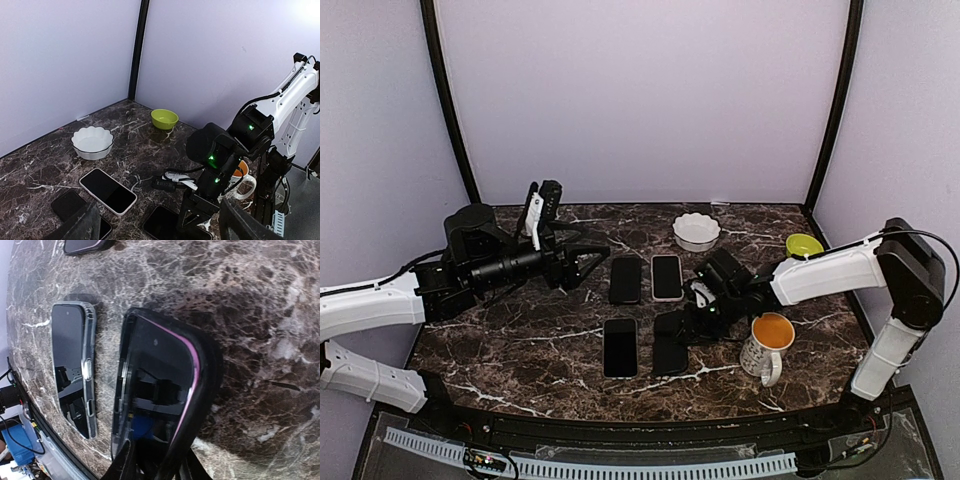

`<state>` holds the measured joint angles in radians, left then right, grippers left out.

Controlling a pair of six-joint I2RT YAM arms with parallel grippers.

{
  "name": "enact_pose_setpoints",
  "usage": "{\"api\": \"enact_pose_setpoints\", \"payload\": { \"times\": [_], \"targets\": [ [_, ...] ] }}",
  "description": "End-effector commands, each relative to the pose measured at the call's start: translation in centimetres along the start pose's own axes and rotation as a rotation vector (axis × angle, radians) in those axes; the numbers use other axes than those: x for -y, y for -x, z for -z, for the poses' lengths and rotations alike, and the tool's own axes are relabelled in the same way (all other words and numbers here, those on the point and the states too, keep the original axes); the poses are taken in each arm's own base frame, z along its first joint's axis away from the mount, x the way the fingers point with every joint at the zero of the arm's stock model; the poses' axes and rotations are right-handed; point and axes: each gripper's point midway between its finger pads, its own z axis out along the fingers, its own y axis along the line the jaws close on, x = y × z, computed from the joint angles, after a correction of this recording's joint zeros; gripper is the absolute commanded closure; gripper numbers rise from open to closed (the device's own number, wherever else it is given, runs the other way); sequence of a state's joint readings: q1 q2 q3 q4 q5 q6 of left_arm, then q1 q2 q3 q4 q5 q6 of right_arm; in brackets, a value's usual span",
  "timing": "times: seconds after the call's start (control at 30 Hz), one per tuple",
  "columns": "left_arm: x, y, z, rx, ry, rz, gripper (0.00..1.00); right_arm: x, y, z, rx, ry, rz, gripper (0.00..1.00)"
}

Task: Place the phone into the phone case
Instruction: Place the phone with the phone case at the center of the board, then reset both arms

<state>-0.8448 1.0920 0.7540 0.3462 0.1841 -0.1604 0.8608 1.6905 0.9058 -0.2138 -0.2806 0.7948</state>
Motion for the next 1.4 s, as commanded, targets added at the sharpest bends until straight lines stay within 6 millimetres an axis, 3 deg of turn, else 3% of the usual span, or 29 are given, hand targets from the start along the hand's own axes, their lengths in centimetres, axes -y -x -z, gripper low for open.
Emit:
{"api": "enact_pose_setpoints", "payload": {
  "times": [0.0, 0.17, 0.5, 0.57, 0.6, 0.63, 0.7, 0.8, 0.87, 1.0, 1.17, 1.27, 1.37],
  "targets": [
    [0.2, 2.2, 0.4, 0.051, 0.002, -0.026, 0.16, 1.9, 0.1, 0.2, 0.022, -0.125, -0.003, 0.69],
    [0.2, 2.2, 0.4, 0.051, 0.004, -0.03, 0.16, 3.2, -0.3, 0.3, 0.006, -0.228, 0.013, 0.6],
    [-0.2, 2.2, 0.5, 0.051, 0.023, -0.034, 0.16, -0.1, 2.8, 1.9, 0.09, -0.207, 0.11, 0.55],
    [-0.5, 2.1, 0.4, 0.048, 0.042, -0.035, 0.16, -2.2, 4.5, 3.3, 0.152, -0.164, 0.167, 0.41],
    [-0.9, 2.1, 0.4, 0.048, 0.062, -0.036, 0.16, -3.2, 5.6, 4.3, 0.199, -0.155, 0.192, 0.1],
    [-1.1, 1.9, 0.3, 0.041, 0.075, -0.038, 0.16, -3.9, 7.0, 5.6, 0.259, -0.164, 0.209, 0.03],
    [-2.2, 1.4, 0.2, 0.023, 0.132, -0.043, 0.16, -4.6, 9.7, 8.4, 0.394, -0.211, 0.247, 0.01],
    [-4.4, 0.7, 0.1, -0.003, 0.254, -0.049, 0.12, -4.2, 13.1, 12.3, 0.568, -0.273, 0.295, 0.01],
    [-5.8, 0.3, 0.2, -0.015, 0.317, -0.05, 0.04, -3.4, 14.8, 14.4, 0.649, -0.264, 0.3, 0.02],
    [-8.5, -0.7, 0.6, -0.031, 0.427, -0.033, 0.01, -0.4, 18.0, 18.3, 0.784, -0.253, 0.276, 0.02],
    [-12.9, -1.4, 1.9, -0.03, 0.593, -0.023, 0.01, 5.4, 19.9, 22.7, 0.929, -0.272, 0.221, 0.01],
    [-16.5, -1.5, 4.0, -0.008, 0.734, -0.032, 0.01, 9.4, 20.1, 26.5, 1.068, -0.296, 0.147, 0.01],
    [-21.3, -1.9, 7.8, -0.012, 0.981, 0.001, 0.01, 13.6, 19.1, 30.0, 1.216, -0.35, 0.071, 0.02]
  ]
}}
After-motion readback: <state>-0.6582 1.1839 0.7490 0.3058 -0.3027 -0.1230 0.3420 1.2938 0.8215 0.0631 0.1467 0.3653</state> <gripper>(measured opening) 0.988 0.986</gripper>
